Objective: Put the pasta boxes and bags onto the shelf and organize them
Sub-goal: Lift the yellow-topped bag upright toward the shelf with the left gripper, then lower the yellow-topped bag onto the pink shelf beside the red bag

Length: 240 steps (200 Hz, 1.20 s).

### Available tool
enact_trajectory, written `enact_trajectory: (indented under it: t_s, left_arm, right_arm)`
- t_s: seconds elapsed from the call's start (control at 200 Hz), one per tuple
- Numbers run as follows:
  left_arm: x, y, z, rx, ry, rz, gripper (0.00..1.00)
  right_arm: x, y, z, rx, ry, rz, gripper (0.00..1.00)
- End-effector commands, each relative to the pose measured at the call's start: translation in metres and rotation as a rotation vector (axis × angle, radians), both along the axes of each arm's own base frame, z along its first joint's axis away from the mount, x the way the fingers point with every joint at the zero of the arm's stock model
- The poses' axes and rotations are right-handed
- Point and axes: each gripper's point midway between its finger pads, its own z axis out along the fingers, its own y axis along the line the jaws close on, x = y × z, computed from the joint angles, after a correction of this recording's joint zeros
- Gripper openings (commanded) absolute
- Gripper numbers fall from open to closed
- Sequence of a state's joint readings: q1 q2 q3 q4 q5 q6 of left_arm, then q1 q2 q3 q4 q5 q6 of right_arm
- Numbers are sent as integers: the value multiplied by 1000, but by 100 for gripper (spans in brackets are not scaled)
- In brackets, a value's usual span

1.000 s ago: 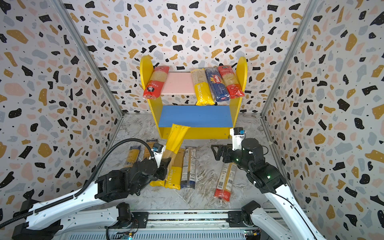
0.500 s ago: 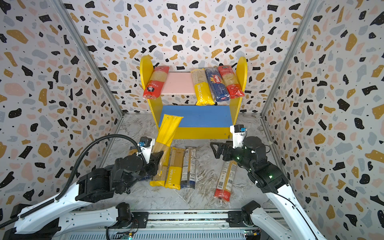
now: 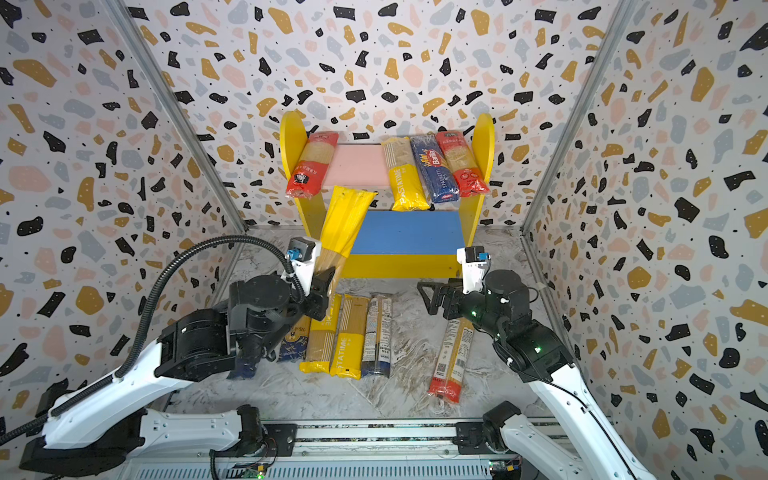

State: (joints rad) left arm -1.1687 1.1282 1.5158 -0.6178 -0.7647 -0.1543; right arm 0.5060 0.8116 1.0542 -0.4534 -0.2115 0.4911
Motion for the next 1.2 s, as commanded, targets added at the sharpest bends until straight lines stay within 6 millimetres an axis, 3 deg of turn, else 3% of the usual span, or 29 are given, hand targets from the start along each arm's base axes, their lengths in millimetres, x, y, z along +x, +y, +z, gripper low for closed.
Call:
enact_trajectory:
  t_s: [0.0,0.24,0.591,0.711,0.876,1.196]
  left_arm:
    - [11,14,83,-154,-179,97,0]
    - [52,8,125,-182,-243,136,0]
    - [134,11,177,-223,-303,151,0]
    - [161,13,180,-251,-314,143,0]
    - [195,15,169,-284,-296,125,0]
    - [235,19,156,-307,-295,111,0]
  right_arm:
    - [-1,1,28,26,-82,14,99]
    - [1,1,29,14,-98,13,99]
    - [7,2,40,1,-130,11,99]
    - [11,2,42,-18,-137,5,99]
    - [19,0,44,-42,-141,-13,99]
    - [39,0,35,-55,-111,-37,99]
